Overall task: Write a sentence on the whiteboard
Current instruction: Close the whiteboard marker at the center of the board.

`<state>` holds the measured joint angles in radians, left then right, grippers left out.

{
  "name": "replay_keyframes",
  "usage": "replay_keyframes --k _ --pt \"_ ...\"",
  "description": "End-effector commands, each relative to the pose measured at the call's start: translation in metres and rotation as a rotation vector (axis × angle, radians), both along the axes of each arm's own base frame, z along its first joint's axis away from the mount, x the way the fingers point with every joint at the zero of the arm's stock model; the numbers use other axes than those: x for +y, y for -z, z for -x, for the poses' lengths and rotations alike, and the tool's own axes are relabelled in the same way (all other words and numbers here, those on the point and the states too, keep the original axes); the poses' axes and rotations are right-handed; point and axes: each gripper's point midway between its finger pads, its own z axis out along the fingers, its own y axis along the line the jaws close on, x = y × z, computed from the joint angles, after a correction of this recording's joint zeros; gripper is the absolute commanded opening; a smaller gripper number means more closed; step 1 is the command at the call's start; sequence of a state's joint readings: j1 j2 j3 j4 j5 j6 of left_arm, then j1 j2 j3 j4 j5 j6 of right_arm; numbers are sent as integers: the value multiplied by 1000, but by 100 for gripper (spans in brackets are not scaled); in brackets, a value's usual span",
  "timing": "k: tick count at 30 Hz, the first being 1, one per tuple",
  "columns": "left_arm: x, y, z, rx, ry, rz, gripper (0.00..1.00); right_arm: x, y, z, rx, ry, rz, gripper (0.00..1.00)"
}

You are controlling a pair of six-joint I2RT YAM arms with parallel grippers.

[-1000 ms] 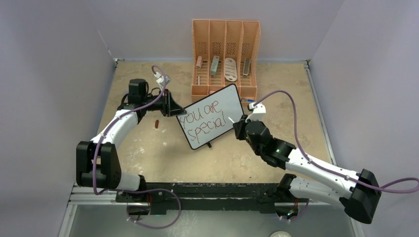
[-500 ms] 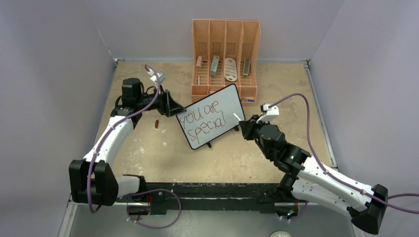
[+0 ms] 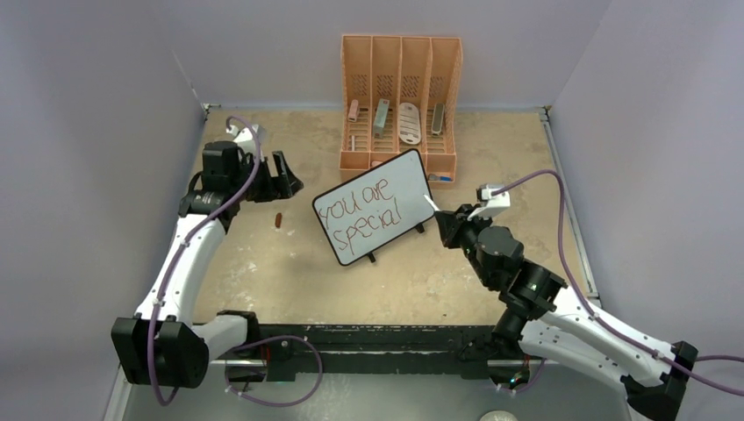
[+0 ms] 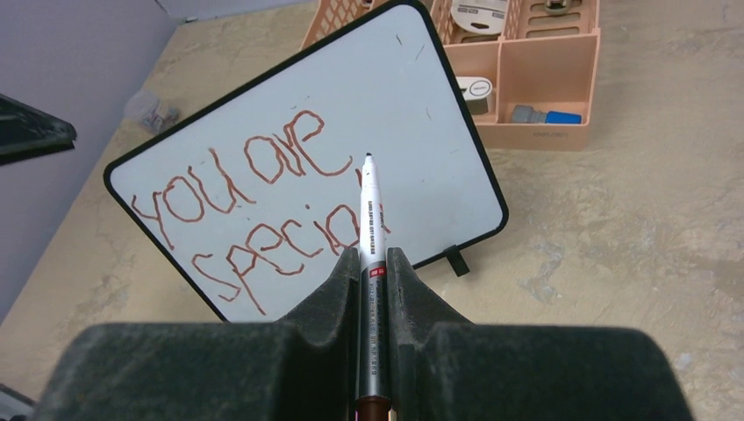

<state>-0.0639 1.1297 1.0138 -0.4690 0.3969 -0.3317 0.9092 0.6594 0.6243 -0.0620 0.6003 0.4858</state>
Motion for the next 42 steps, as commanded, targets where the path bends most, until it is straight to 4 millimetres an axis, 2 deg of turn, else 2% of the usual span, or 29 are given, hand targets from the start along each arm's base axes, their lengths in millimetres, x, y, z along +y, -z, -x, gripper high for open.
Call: replay_keyframes --k 1,11,19,25,32,42 --pt "44 29 2 131 -227 -109 77 -8 -41 -2 -99 26 -75 0" --pt "56 94 -3 392 -238 -214 67 -8 -46 1 -120 19 -115 0" --pt "59 124 -18 472 -224 -311 54 -6 -47 2 -121 5 -120 0" --pt "64 151 -28 562 -225 -413 51 -7 -47 2 -123 7 -117 0" --pt "66 172 -34 617 -206 -464 45 -7 -46 1 -119 13 -117 0" --pt "69 186 -38 650 -190 -495 35 -6 -43 0 -110 15 -104 0"
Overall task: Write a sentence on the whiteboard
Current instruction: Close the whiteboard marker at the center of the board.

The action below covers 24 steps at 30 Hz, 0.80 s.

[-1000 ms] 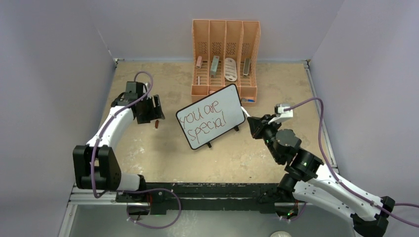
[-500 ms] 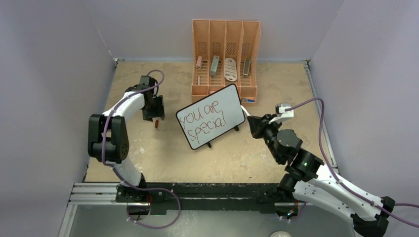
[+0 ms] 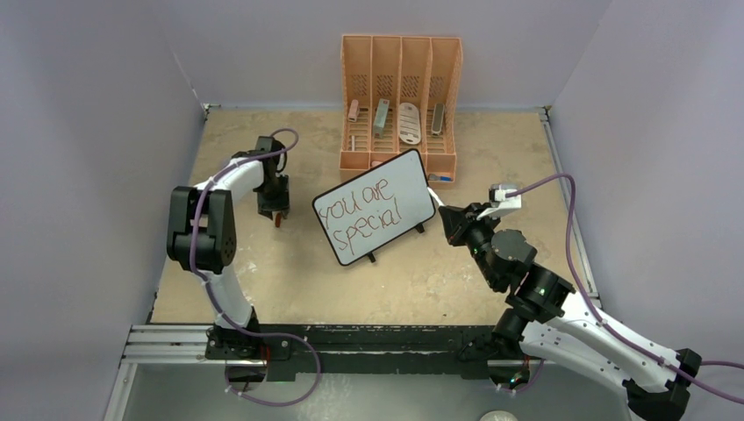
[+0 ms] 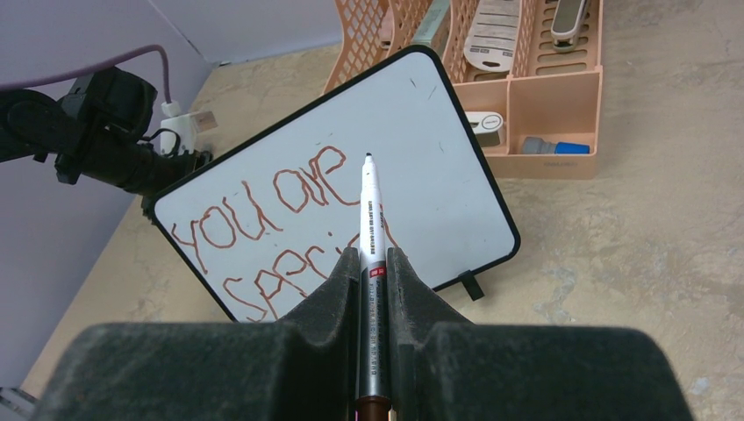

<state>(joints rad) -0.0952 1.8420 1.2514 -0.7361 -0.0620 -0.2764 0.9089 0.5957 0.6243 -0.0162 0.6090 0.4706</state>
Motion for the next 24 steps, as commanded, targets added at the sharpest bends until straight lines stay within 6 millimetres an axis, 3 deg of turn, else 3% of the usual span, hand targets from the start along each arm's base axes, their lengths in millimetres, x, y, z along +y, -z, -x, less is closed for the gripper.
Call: replay_keyframes --k 1,14,24 --pt "1 -6 -14 -24 22 -20 35 0 -16 -3 -35 8 -31 0" --pt "-1 13 -8 39 38 1 27 1 -16 -4 -34 10 -25 0" --pt "-4 19 4 66 39 23 6 2 -21 -3 -49 -2 -22 0"
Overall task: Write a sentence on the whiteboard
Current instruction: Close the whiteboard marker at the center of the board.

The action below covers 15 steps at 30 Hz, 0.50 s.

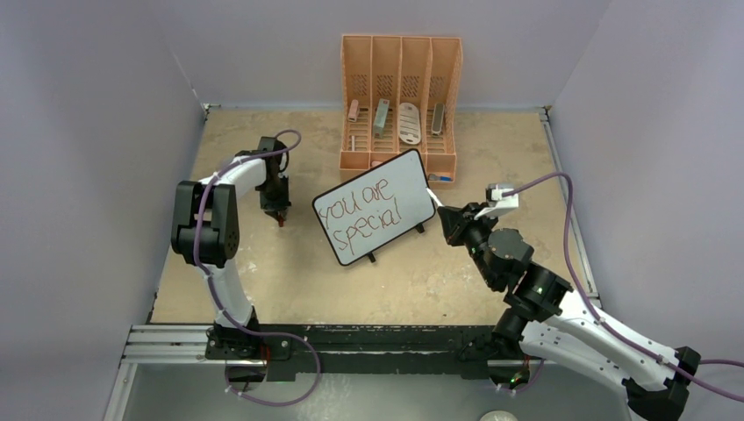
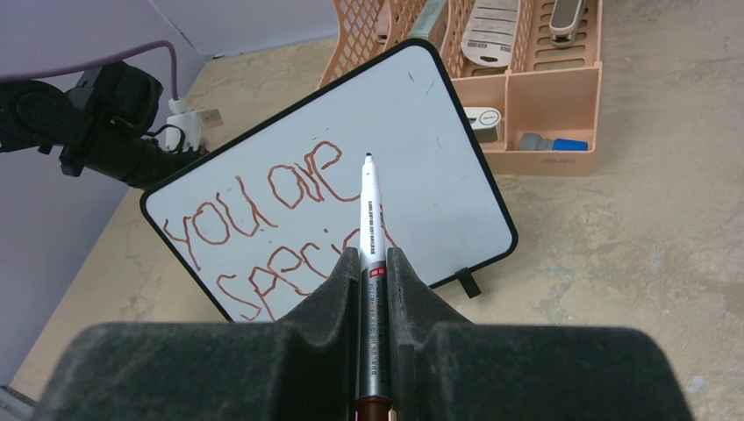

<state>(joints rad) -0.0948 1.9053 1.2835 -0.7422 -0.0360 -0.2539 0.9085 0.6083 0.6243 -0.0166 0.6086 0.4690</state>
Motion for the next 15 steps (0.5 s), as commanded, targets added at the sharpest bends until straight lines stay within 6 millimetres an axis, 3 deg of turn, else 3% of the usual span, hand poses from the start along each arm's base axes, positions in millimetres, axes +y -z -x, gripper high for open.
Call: replay_keyframes --k 1,3,8,15 --pt "-2 3 7 16 10 15 4 1 -25 -4 -64 2 -17 0" --pt "-4 -5 6 -13 4 32 0 4 -24 -5 -64 -8 1 0" --pt "-18 -28 3 -99 -30 177 0 15 -22 -7 -73 -53 26 0" --pt "-20 -71 -1 -262 -153 309 0 42 -22 -8 -96 -148 24 0"
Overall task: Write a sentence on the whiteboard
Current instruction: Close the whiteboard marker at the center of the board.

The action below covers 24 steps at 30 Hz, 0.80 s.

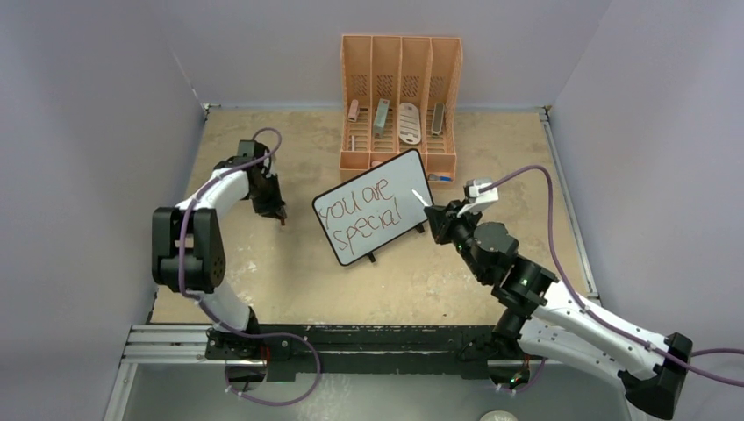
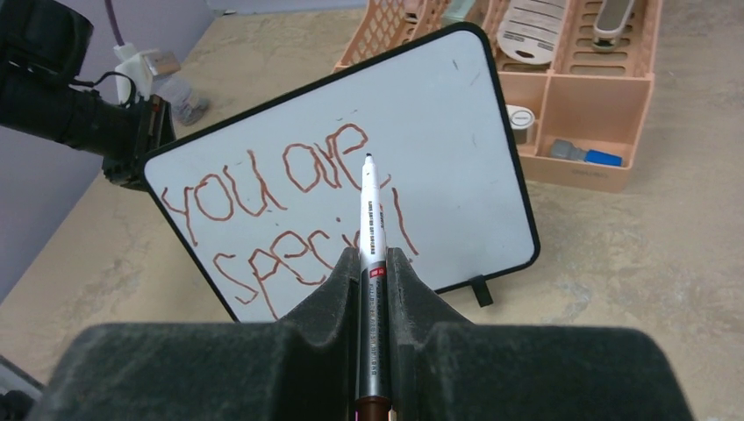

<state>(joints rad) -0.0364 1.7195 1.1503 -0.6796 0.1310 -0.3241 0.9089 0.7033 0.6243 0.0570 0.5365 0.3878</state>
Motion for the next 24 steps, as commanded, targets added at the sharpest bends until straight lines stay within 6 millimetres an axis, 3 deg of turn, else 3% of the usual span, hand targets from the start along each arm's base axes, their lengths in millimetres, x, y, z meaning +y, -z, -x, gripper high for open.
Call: replay_keyframes --k 1,7,14,24 --pt "-10 -49 -15 -187 -105 141 0 23 -35 -2 -95 -85 -76 0" --pt "-6 -106 -10 -365 -252 251 0 60 -44 5 -141 -166 -94 0" --pt "-14 -165 11 -522 -395 400 0 100 -59 21 -220 -241 -145 0" --pt "-40 -226 36 -636 -450 693 0 135 -77 36 -350 -335 -229 0"
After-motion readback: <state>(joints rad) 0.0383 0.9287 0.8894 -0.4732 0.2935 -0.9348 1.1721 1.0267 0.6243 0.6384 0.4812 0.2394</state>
